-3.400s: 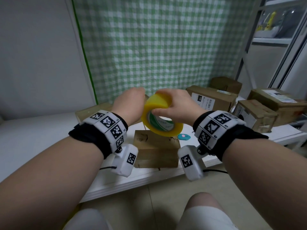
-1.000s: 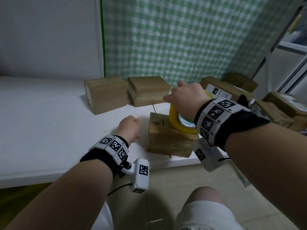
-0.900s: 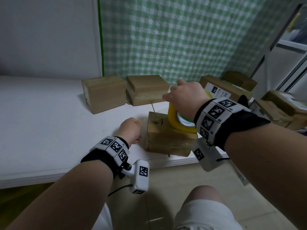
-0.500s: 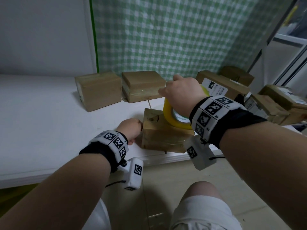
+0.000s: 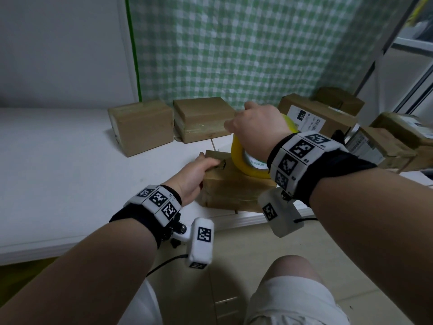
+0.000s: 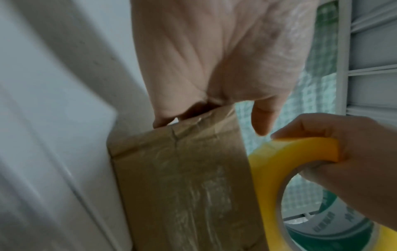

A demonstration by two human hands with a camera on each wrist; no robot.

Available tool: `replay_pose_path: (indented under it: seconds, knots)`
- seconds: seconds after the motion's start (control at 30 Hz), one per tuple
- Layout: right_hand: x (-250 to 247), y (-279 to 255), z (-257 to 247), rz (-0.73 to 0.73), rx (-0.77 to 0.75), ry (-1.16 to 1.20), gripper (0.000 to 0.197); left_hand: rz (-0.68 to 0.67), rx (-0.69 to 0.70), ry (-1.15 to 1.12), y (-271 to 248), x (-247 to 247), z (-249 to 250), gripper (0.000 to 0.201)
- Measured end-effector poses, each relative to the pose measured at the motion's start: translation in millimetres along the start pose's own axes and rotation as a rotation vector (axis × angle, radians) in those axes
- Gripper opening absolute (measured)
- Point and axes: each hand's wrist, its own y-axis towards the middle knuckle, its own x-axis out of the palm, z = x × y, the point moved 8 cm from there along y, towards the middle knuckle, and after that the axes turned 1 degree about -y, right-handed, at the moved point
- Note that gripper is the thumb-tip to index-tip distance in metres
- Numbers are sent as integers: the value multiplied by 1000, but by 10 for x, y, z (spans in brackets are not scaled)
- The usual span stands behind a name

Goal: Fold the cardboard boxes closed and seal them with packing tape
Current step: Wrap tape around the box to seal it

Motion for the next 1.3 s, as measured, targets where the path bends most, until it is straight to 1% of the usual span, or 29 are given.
replay_pose_path:
  seconds: [0.03,0.07,0.17,0.23,0.27,0.3,0.33,0.37,0.4,0.43,0.47,0.5,0.53,0.57,0.6,0.67,0.73,0.77,0.8,0.87,0.93,1.03,1.17,1.23,1.3]
  knots:
    - [-1,1,4,4,3,5,38,11,6,32,-11,1,-11,68]
    - [-2,2,6,7,7,11,37,7,19,76,-13,4,-17,69]
    - [-10,-8,5,9,12,17,38,-53,39,163,-70,58,-32,42]
    - [-16,-19,7,14,9,15,38,-64,35,239,-111,68,-38,30]
    - [-20,-25,8,15,8,13,37,-71,22,301,-113,59,-39,28]
    - [-23,-28,9,16,9,13,36,-81,-2,365,-107,45,-43,32]
    - [-29,-35,9,16,13,16,35,-90,-30,445,-87,20,-50,43]
    - [-38,-43,10,19,17,20,34,-86,-48,527,-64,-10,-41,60]
    - [-47,-50,9,24,19,22,32,-51,-41,619,-28,-50,2,80]
    - [-59,-60,12,33,18,27,31,3,-7,727,1,-82,81,99]
    - [-70,-71,15,48,17,37,30,49,64,829,14,-78,191,110]
    - [-81,-81,22,70,17,52,29,68,152,907,36,-41,299,113]
    - [-89,-95,30,95,17,68,30,55,225,960,51,32,377,112]
    - [-92,-108,44,124,22,80,31,33,261,988,82,92,409,109]
    - [-90,-122,73,157,37,95,33,15,263,993,115,133,405,106]
    - [-65,-170,190,229,124,187,36,13,246,990,150,171,363,96]
    - [-4,-254,362,313,248,321,39,44,262,1025,166,176,363,84]
    - [44,-306,447,347,309,397,42,52,269,1041,167,178,371,82]
    - [106,-357,521,368,365,479,45,52,272,1050,167,182,378,86]
    - [226,-446,629,398,454,631,50,54,266,1062,172,180,383,102]
    - [314,-507,699,455,517,750,52,53,258,1069,196,161,366,110]
    - [479,-575,797,514,624,923,52,55,243,1084,178,167,383,115]
    - [753,-687,848,514,778,1206,50,42,226,1115,163,185,409,117]
    - [851,-701,823,493,808,1342,48,34,215,1133,164,185,405,119]
    - [866,-683,816,458,782,1368,46,30,208,1155,153,198,410,121]
